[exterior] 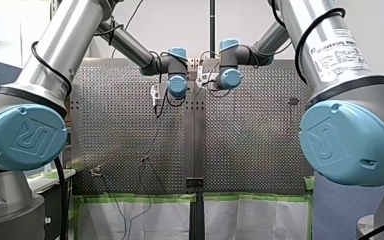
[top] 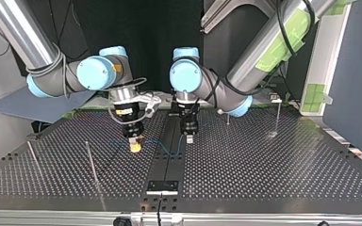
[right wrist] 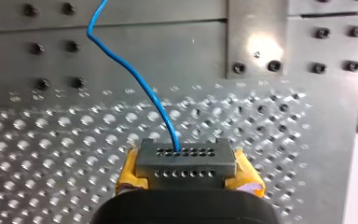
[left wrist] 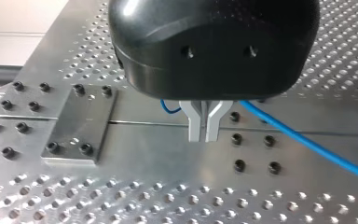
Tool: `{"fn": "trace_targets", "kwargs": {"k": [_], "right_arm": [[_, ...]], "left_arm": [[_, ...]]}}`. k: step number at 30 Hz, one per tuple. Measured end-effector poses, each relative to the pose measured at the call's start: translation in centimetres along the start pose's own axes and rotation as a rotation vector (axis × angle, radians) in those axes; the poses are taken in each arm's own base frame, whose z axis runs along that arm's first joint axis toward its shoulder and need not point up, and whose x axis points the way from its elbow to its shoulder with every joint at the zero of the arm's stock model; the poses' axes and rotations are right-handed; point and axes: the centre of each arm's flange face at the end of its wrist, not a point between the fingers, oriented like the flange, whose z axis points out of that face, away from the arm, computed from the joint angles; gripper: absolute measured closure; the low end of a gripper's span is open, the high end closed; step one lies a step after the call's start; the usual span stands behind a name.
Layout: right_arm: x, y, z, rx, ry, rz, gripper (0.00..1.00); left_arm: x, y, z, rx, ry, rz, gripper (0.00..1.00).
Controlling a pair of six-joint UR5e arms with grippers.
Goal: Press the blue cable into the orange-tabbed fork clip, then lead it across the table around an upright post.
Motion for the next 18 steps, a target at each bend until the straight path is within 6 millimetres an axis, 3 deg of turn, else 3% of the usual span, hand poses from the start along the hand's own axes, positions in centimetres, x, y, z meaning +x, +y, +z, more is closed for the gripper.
{"fn": "trace_targets", "kwargs": {"k": [10, 18], "right_arm": [[1.5, 1.1, 0.0, -0.021, 0.007, -0.003, 1.0], [3.9, 1.8, -0.3, -0.033, 0.023, -0.002, 1.0]], "left_arm": [[-3.3, -0.5, 0.2, 0.005, -0.024, -0.016, 1.0], [-5.6, -0.9, 0.3, 0.012, -0.035, -0.019, 1.0]]}}
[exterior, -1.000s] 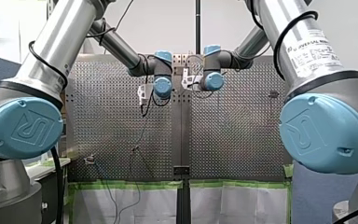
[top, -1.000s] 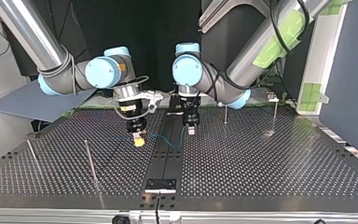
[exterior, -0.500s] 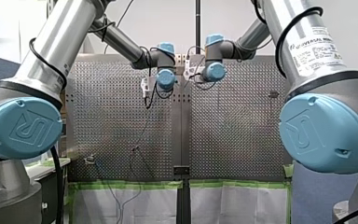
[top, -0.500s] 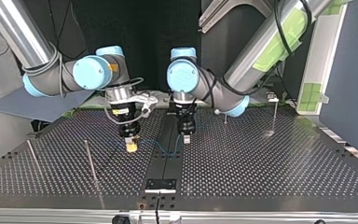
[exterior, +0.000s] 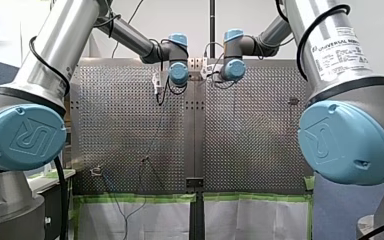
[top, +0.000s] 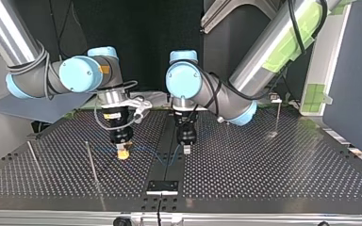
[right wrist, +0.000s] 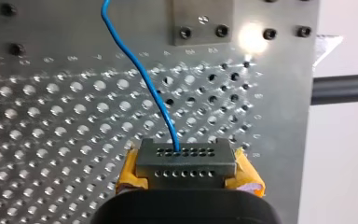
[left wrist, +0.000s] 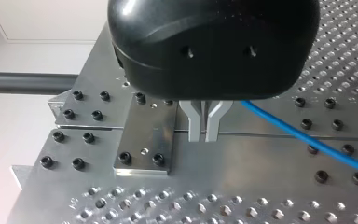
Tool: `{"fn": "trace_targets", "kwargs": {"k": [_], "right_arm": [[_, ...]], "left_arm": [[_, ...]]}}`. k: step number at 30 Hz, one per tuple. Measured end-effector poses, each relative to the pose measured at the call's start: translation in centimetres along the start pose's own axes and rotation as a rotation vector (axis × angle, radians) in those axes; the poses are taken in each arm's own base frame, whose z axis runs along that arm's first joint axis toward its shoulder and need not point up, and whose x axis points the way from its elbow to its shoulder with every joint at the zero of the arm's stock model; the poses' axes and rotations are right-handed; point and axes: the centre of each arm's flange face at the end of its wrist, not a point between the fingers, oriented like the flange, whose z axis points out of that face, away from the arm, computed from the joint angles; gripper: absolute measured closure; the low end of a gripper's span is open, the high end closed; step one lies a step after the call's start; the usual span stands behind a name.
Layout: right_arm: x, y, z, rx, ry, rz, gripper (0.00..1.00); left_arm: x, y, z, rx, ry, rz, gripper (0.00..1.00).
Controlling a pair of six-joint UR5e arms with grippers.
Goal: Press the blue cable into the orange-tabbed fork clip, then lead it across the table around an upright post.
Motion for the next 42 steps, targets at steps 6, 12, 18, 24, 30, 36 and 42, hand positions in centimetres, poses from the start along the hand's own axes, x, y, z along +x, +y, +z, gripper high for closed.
{"fn": "trace_targets", "kwargs": {"k": [6, 12, 18, 24, 30, 36, 42], "right_arm": [[1.7, 0.5, -0.2, -0.008, 0.012, -0.002, 1.0], [3.9, 1.4, -0.6, -0.022, 0.038, 0.001, 1.0], [5.8, 2.6, -1.1, -0.042, 0.055, 0.002, 1.0], [6.4, 4.1, -1.3, -0.066, 0.05, 0.001, 1.0], [7.9, 5.8, -1.7, -0.093, 0.062, 0.005, 1.0], [9.2, 7.5, -2.1, -0.12, 0.073, 0.008, 1.0], [9.5, 8.9, -2.3, -0.143, 0.062, 0.006, 1.0]], "left_arm": [[-1.3, -0.8, 0.0, 0.012, -0.012, 0.004, 1.0], [-3.1, -1.7, -0.1, 0.025, -0.02, 0.006, 1.0], [-5.2, -2.5, -0.1, 0.04, -0.026, 0.023, 1.0], [-6.7, -3.0, 0.1, 0.05, -0.044, 0.021, 1.0], [-7.3, -3.8, 0.0, 0.072, -0.049, 0.016, 1.0], [-6.6, -5.4, 0.3, 0.097, -0.023, 0.029, 1.0], [-7.8, -6.6, 0.7, 0.119, -0.036, 0.003, 1.0]]}}
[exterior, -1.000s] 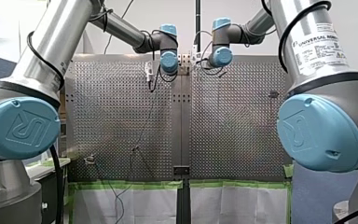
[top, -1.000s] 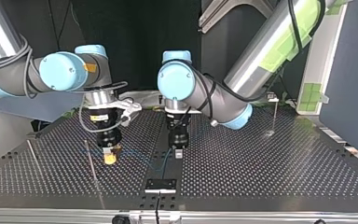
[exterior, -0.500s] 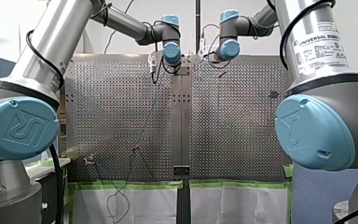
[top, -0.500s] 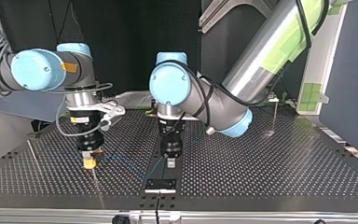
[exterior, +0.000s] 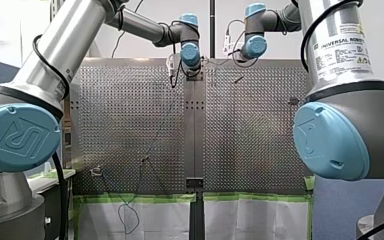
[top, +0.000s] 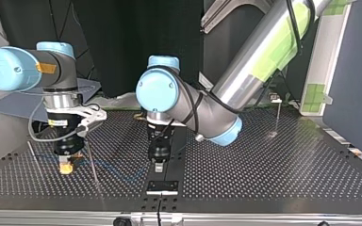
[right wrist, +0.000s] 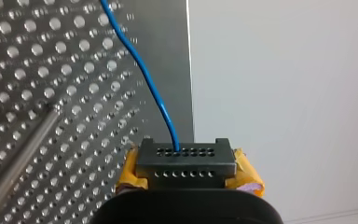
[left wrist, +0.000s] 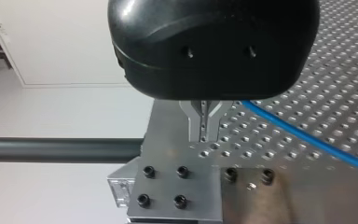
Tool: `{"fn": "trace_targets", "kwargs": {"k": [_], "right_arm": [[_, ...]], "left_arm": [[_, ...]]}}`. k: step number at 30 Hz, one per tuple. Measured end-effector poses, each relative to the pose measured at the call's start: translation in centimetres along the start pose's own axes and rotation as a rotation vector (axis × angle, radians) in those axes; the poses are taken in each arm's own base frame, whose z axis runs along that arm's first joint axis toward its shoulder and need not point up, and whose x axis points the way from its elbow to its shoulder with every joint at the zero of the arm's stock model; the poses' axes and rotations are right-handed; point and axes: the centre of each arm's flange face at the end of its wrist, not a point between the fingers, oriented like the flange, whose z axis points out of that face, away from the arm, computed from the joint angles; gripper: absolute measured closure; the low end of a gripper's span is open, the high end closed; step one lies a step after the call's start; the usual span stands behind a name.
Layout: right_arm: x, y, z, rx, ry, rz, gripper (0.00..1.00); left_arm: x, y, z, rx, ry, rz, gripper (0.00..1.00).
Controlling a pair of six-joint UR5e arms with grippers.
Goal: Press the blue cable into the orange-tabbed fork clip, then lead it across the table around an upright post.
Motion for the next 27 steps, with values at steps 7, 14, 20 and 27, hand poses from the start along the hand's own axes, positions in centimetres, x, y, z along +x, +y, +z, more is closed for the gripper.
{"fn": "trace_targets", "kwargs": {"k": [7, 14, 20, 27], "right_arm": [[0.9, 1.6, -0.2, -0.026, 0.001, -0.005, 1.0], [1.2, 3.6, -0.1, -0.05, -0.012, -0.013, 1.0], [1.1, 5.1, -0.1, -0.057, -0.033, -0.02, 1.0], [1.1, 6.6, 0.1, -0.065, -0.039, -0.023, 1.0]], "left_arm": [[0.9, -1.6, 0.7, 0.022, 0.033, 0.006, 1.0], [2.5, -3.7, 1.1, 0.048, 0.072, 0.016, 1.0], [2.0, -4.9, 1.6, 0.067, 0.062, -0.012, 1.0], [3.1, -6.2, 2.3, 0.095, 0.088, -0.007, 1.0]]}}
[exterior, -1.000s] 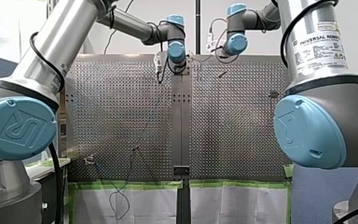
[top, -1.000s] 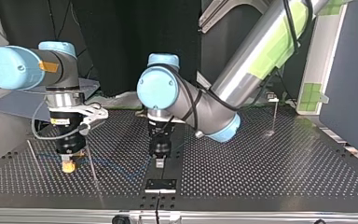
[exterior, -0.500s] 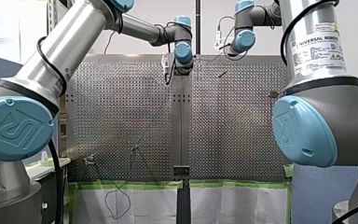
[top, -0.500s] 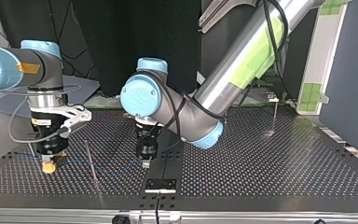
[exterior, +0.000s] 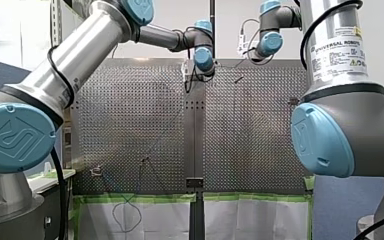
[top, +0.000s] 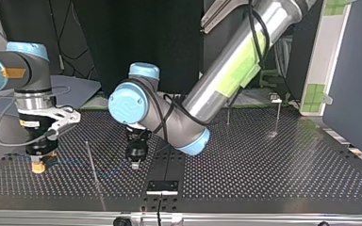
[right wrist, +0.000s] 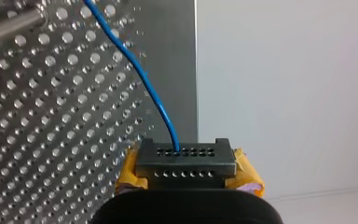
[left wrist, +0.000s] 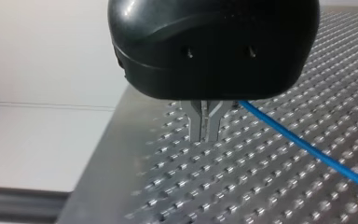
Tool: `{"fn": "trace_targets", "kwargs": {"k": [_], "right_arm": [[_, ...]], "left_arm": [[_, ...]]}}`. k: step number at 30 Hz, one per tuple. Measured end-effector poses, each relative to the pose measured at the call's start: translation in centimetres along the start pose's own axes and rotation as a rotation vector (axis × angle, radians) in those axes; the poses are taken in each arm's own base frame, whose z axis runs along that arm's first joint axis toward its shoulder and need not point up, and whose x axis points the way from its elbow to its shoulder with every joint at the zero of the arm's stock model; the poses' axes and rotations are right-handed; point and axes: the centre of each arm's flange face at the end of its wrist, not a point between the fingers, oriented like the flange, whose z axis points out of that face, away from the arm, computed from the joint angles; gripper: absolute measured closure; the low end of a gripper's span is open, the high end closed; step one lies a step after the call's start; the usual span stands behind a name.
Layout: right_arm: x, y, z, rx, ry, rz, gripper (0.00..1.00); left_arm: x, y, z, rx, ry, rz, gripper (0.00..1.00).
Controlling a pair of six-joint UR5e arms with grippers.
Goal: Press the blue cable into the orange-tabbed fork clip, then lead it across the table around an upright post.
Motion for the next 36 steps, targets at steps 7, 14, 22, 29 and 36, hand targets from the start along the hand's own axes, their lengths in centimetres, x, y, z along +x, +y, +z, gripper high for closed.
{"fn": "trace_targets", "kwargs": {"k": [7, 14, 22, 29, 36], "right_arm": [[0.0, 2.0, 0.3, -0.031, -0.002, -0.004, 1.0], [0.0, 3.5, 0.5, -0.055, -0.004, -0.007, 1.0], [0.0, 4.4, 0.6, -0.07, -0.007, -0.01, 1.0], [-0.3, 5.2, 0.6, -0.083, -0.015, -0.011, 1.0], [-0.6, 5.5, 0.5, -0.088, -0.022, -0.009, 1.0]], "left_arm": [[1.7, -1.5, 1.3, 0.022, 0.014, 0.004, 1.0], [-0.6, -1.9, 2.2, 0.048, -0.042, -0.03, 1.0], [-1.0, -2.7, 2.7, 0.082, -0.056, -0.055, 1.0], [2.0, -3.6, 3.4, 0.097, -0.004, -0.039, 1.0], [4.5, -3.0, 3.9, 0.092, 0.029, -0.025, 1.0]]}}
